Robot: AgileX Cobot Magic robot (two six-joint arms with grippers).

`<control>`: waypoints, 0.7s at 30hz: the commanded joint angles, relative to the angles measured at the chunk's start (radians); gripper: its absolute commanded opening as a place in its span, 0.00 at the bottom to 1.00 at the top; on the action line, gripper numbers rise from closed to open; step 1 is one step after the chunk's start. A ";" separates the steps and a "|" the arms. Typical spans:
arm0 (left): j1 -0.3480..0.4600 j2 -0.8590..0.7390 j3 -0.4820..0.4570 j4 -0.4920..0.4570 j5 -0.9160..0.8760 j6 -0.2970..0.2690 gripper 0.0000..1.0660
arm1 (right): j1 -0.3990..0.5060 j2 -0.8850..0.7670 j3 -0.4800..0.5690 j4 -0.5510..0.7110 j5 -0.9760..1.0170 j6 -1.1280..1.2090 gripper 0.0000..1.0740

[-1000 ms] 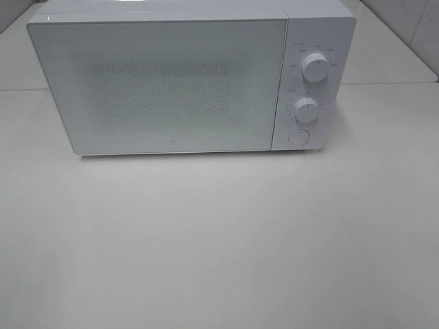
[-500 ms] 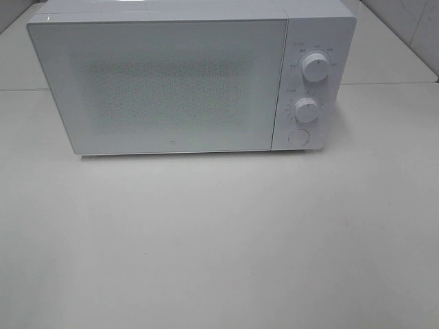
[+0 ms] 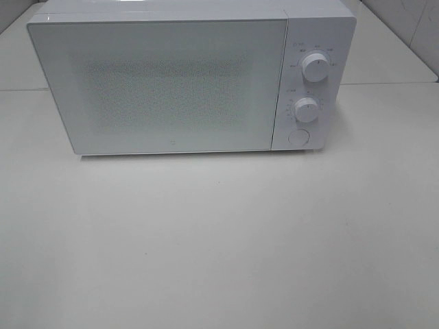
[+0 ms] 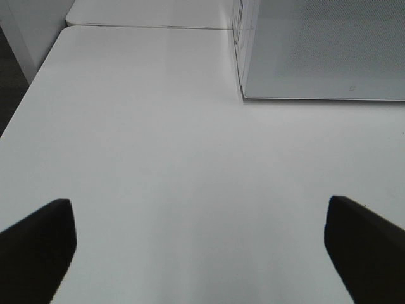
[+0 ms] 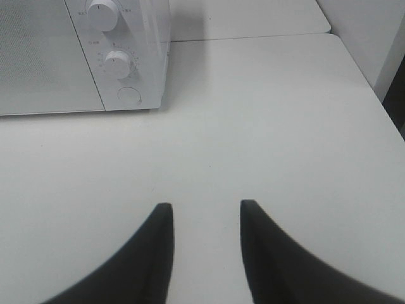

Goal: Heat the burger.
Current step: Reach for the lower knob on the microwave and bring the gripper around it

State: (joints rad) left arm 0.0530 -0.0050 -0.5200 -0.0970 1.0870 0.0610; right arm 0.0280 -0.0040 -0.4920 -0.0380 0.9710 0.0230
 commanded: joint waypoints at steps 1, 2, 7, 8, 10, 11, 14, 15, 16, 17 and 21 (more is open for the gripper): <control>0.002 -0.022 0.003 0.002 -0.015 -0.006 0.94 | -0.005 -0.028 0.000 -0.002 -0.010 -0.010 0.38; 0.002 -0.022 0.003 0.002 -0.015 -0.006 0.94 | -0.005 -0.028 0.000 -0.002 -0.010 -0.010 0.38; 0.002 -0.022 0.003 0.002 -0.015 -0.006 0.94 | -0.005 -0.028 0.000 -0.003 -0.011 -0.010 0.56; 0.002 -0.022 0.003 0.002 -0.015 -0.006 0.94 | -0.005 -0.028 0.000 -0.003 -0.011 -0.010 0.68; 0.002 -0.022 0.003 0.002 -0.015 -0.006 0.94 | -0.005 -0.028 0.000 -0.003 -0.011 -0.010 0.72; 0.002 -0.022 0.003 0.002 -0.015 -0.006 0.94 | -0.005 -0.028 0.000 -0.003 -0.011 -0.009 0.79; 0.002 -0.022 0.003 0.002 -0.015 -0.006 0.94 | -0.005 -0.028 -0.005 -0.007 -0.018 -0.008 0.81; 0.002 -0.022 0.003 0.002 -0.015 -0.006 0.94 | -0.005 -0.028 -0.008 -0.013 -0.022 -0.008 0.80; 0.002 -0.022 0.003 0.002 -0.015 -0.006 0.94 | -0.005 -0.028 -0.008 -0.013 -0.022 -0.008 0.80; 0.002 -0.022 0.003 0.002 -0.015 -0.006 0.94 | -0.005 -0.022 -0.016 -0.047 -0.041 -0.009 0.78; 0.002 -0.022 0.003 0.002 -0.015 -0.006 0.94 | -0.005 0.009 -0.022 -0.086 -0.086 -0.004 0.74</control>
State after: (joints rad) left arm 0.0530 -0.0050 -0.5200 -0.0970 1.0870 0.0610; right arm 0.0280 0.0070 -0.5050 -0.1080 0.9050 0.0230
